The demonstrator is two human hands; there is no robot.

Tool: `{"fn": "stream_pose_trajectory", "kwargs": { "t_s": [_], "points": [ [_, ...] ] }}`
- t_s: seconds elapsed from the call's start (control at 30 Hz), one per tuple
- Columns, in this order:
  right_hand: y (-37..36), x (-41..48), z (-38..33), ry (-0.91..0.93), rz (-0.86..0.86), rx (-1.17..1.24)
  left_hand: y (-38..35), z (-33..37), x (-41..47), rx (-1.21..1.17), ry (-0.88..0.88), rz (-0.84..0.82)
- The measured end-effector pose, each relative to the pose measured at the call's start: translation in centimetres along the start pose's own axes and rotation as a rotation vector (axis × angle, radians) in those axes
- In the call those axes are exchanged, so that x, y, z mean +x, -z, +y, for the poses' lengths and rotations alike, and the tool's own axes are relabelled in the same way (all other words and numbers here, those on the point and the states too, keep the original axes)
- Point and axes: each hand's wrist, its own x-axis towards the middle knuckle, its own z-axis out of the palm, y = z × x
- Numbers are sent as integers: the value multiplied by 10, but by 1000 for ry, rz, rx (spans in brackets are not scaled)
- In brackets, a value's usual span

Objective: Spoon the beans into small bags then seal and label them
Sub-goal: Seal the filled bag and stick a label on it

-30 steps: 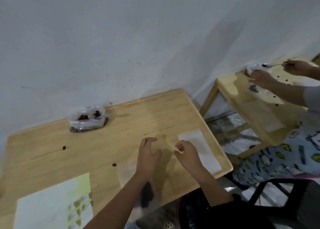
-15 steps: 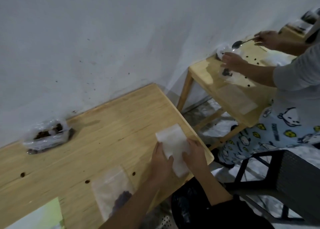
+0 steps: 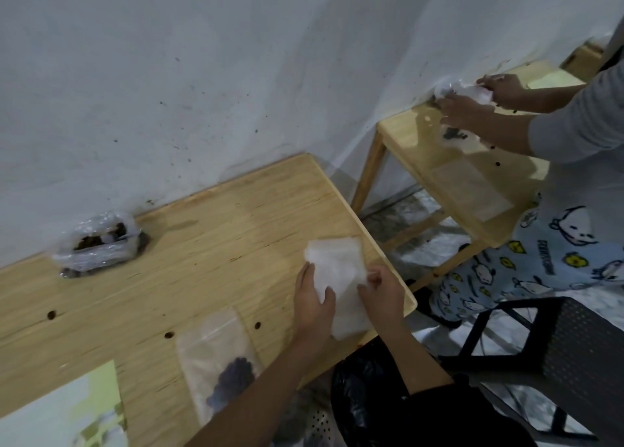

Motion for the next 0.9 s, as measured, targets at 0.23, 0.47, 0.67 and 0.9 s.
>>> {"fn": "stream_pose_trajectory", "kwargs": {
  "t_s": [0.23,0.47,0.67,0.9],
  "points": [
    [16,4,-16,-4,53,196,8,23,-3,-232,-95,164],
    [36,9,-60,146,-100,323,62,50,6,-396,-173,172],
    [24,-7,-114,403,-223,255,126,64,0,-478,-152,86],
    [-8,-42,-178,512,-268,310,188,50,-25,-450,-150,295]
  ]
}}
